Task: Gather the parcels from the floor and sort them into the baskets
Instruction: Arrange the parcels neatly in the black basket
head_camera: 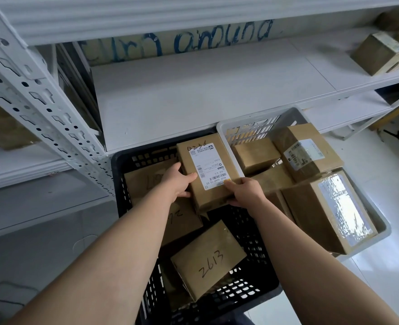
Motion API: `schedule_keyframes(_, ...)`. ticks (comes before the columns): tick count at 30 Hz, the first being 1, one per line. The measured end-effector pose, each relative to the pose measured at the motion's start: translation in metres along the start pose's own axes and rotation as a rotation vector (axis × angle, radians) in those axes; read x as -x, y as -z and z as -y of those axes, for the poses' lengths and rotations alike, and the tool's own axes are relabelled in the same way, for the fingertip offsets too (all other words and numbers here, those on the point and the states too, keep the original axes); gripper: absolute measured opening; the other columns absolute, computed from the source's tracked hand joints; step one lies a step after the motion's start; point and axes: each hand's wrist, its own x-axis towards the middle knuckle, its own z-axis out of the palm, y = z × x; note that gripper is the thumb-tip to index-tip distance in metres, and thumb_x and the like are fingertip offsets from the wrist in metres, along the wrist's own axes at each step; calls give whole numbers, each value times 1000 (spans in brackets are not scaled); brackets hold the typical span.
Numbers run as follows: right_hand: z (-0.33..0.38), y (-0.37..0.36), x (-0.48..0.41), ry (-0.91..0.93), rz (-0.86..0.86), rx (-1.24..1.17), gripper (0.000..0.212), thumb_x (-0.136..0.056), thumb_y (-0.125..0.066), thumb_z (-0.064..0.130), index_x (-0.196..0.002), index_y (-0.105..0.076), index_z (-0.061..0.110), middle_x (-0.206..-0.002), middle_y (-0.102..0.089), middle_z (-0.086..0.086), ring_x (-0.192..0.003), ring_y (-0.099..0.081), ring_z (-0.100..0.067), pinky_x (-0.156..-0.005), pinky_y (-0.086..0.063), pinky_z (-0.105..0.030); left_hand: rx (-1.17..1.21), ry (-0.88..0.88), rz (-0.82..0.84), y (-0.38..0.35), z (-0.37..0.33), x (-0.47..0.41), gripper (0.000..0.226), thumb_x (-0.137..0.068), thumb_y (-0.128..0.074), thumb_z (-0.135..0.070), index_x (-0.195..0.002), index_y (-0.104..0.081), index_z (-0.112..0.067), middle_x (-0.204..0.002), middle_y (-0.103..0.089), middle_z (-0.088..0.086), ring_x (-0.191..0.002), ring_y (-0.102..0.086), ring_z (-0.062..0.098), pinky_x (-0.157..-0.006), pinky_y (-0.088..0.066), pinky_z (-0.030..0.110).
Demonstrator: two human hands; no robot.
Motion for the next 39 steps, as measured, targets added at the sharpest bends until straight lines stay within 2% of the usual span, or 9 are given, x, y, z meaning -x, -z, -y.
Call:
schedule_keyframes(5,-3,1,-2,-31,-5,-13,64,-82,-77,23,-137,-49,6,-122,-59,-11,-104,-63,-28,-76,-61,-41,-46,-34,-22,-6,3,-2,75,-91,-66,-16,-153,-23,-21,-155,-30,5,-125,-52,29,-80,-59,41)
schedule_keyframes(10,2,5,-8,-45,2,49,57,-78,-80,27,-125,-58,6,-118,-62,-12,-103,-63,-30,-78,-61,-44,-52,-48,-28,-8,3,-2,77,-90,-67,-16,-153,-22,-20,-156,-28,5,-126,-52,29,-76,-60,37)
schedule_keyframes(14,9,1,10,64,-102,550,72,-76,-68,60,-129,-51,13,-121,-57,-10,-110,-57,-28,-87,-52,-40,-56,-63,8,3,11,-3,77,-90,-67,-19,-153,-22,-21,-156,-28,5,-129,-48,25,-80,-56,33)
schedule_keyframes(17,14,-4,23,169,-191,834,92,-75,-57,74,-143,-33,16,-138,-36,-17,-128,-37,-34,-101,-37,-45,-251,-114,-34,19,29,-8,76,-89,-67,-34,-152,-26,-19,-157,-29,4,-138,-37,23,-105,-41,36)
schedule_keyframes(21,26,-22,26,243,-40,820,122,-63,-61,81,-153,-1,27,-153,-14,-24,-143,-16,-40,-115,-18,-51,-520,-88,-44,30,54,-14,78,-86,-69,-36,-151,-29,-18,-157,-28,6,-140,-34,26,-114,-31,39)
schedule_keyframes(23,24,-33,25,250,-12,878,132,-57,-64,82,-152,11,31,-155,-4,-28,-145,-6,-43,-117,-11,-52,-724,-60,-26,30,62,-15,88,-81,-73,-38,-152,-23,-24,-161,-15,8,-144,-26,29,-116,-29,44)
schedule_keyframes(26,20,-41,20,259,-49,906,130,-53,-68,80,-147,10,37,-151,-4,-30,-142,-5,-47,-115,-11,-55,-930,-17,14,31,72,-17,112,-73,-79,-43,-154,-1,-33,-162,14,1,-149,1,32,-119,-16,52)
schedule_keyframes(30,21,-44,16,267,-68,907,125,-55,-70,73,-146,9,40,-145,-12,-27,-137,-13,-46,-111,-18,-51,-1139,40,83,32,73,-20,127,-71,-80,-47,-149,19,-34,-155,33,2,-144,24,33,-117,-5,59)
schedule_keyframes(39,20,-52,21,282,-126,885,121,-56,-73,68,-147,2,40,-144,-14,-27,-136,-15,-45,-111,-18,-50,-1213,63,93,34,84,-24,126,-72,-76,-53,-149,22,-31,-155,34,6,-143,27,34,-114,-14,63)
